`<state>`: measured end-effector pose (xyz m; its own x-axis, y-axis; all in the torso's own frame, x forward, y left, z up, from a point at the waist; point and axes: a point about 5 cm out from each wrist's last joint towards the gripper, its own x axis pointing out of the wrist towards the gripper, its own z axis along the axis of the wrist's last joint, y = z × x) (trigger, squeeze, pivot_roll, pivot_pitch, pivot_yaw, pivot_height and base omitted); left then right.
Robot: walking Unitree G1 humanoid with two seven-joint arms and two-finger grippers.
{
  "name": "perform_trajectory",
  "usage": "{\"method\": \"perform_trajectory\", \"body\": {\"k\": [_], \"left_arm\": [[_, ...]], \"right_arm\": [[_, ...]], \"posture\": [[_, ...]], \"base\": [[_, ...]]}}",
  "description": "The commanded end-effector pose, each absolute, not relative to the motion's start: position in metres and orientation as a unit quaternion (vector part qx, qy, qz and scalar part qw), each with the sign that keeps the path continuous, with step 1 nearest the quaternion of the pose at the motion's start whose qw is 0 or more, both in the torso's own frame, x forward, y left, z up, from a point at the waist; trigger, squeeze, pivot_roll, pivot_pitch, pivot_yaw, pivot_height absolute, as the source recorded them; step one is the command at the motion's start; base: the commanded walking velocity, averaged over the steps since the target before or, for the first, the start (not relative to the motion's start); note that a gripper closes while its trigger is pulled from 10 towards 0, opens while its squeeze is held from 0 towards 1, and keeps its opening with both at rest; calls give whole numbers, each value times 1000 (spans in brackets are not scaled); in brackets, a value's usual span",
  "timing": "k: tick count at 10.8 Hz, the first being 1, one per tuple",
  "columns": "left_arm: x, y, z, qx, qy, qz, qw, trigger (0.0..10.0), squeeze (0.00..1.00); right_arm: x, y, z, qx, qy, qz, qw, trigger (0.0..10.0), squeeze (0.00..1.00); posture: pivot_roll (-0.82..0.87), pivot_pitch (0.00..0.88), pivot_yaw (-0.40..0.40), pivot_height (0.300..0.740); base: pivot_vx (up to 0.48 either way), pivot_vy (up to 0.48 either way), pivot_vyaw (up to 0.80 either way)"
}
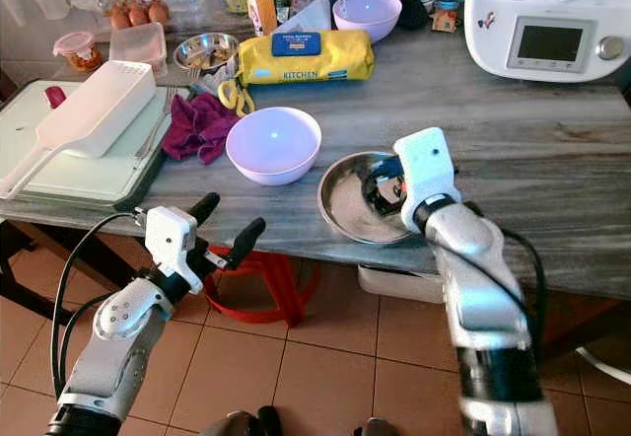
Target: Setting the table
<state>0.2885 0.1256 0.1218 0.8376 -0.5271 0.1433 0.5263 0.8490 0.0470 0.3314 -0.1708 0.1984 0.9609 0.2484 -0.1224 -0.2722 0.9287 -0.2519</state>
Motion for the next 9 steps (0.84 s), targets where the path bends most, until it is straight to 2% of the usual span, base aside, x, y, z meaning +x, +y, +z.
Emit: {"method": "perform_trajectory", "body": {"k": [1,2,5,6,9], "left_arm": [[286,130,118,3,-68,-266,962,10000,0],[285,130,118,2,-67,-266,962,10000,0],[282,131,117,4,-66,-272,960,10000,0],[281,132,118,6,-66,-273,960,10000,0],[283,132,119,8,-68,-272,960,10000,0]], "right_arm": [[333,-171,197,-128,57,135,981,10000,612],[334,-173,190,-111,81,134,981,10000,329],[339,-174,182,-85,108,136,981,10000,204],[340,-173,181,-85,114,142,980,10000,110],[349,-161,181,-76,122,167,975,10000,63]], "posture": [[-177,185,110,740],[-172,188,106,740],[-163,191,104,740],[-162,194,103,740],[-157,190,98,740]], "base": [[0,0,0],[0,0,0],[0,0,0],[0,0,0],[0,0,0]]}}
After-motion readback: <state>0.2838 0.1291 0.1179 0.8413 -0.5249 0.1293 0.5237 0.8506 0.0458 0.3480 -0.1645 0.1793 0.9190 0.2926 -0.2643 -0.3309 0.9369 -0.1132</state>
